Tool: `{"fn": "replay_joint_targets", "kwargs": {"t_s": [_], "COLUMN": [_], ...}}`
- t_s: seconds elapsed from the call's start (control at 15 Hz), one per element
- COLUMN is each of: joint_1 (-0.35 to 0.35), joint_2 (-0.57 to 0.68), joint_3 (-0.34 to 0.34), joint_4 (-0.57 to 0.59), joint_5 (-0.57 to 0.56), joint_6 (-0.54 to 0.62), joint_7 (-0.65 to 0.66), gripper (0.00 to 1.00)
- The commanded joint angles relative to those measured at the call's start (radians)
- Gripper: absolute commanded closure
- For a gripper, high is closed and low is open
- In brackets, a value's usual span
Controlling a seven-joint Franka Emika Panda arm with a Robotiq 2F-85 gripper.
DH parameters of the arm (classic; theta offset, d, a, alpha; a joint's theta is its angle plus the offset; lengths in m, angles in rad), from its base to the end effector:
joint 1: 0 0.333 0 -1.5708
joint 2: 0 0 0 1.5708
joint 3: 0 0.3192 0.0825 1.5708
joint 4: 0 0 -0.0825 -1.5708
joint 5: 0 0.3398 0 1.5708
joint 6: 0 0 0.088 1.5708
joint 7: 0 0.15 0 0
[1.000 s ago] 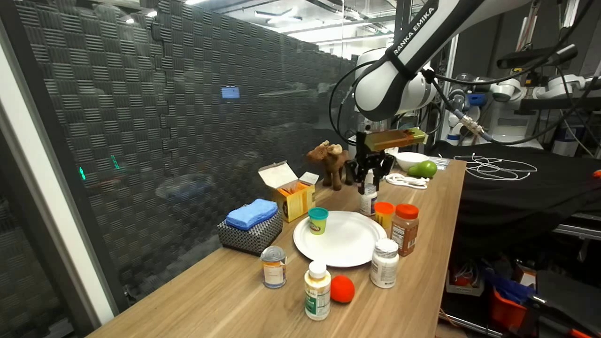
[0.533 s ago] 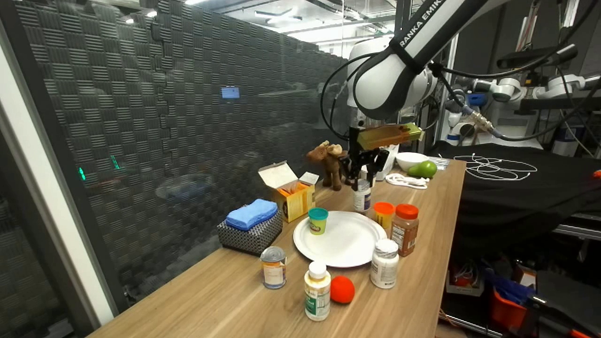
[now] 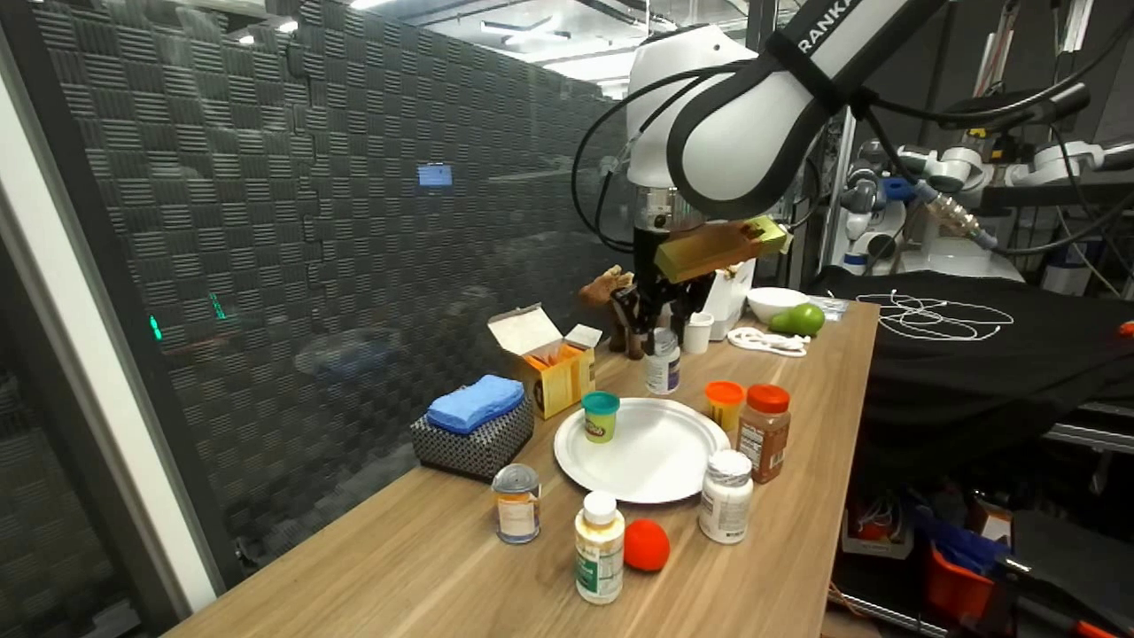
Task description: Pick up the bottles and small containers from the table and put them on the white plate.
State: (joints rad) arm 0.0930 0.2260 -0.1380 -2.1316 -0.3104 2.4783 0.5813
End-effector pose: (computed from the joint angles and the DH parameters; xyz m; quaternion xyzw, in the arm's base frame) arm 0.5557 -0.0309 0.3071 0.9728 -0.1906 0.0881 0.0977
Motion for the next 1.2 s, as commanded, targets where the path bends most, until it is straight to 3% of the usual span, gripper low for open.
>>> {"fn": "replay_joint_targets", "kwargs": {"t_s": [0.0,0.47,1.13], "joint_1": [-0.025,-0.072,-0.121], "joint_2": [-0.001,0.038,0.118], "joint_3": [0.033,0.081,0.099], "joint_4": [0.005,0.038,0.098], "joint_5": [0.057,0.282,0.426], "joint_6": [0.03,0.015,-0.011], "joint_7": [-0.081,-0.281,-0.421], "gripper": [0.73,0.74,0.74]}}
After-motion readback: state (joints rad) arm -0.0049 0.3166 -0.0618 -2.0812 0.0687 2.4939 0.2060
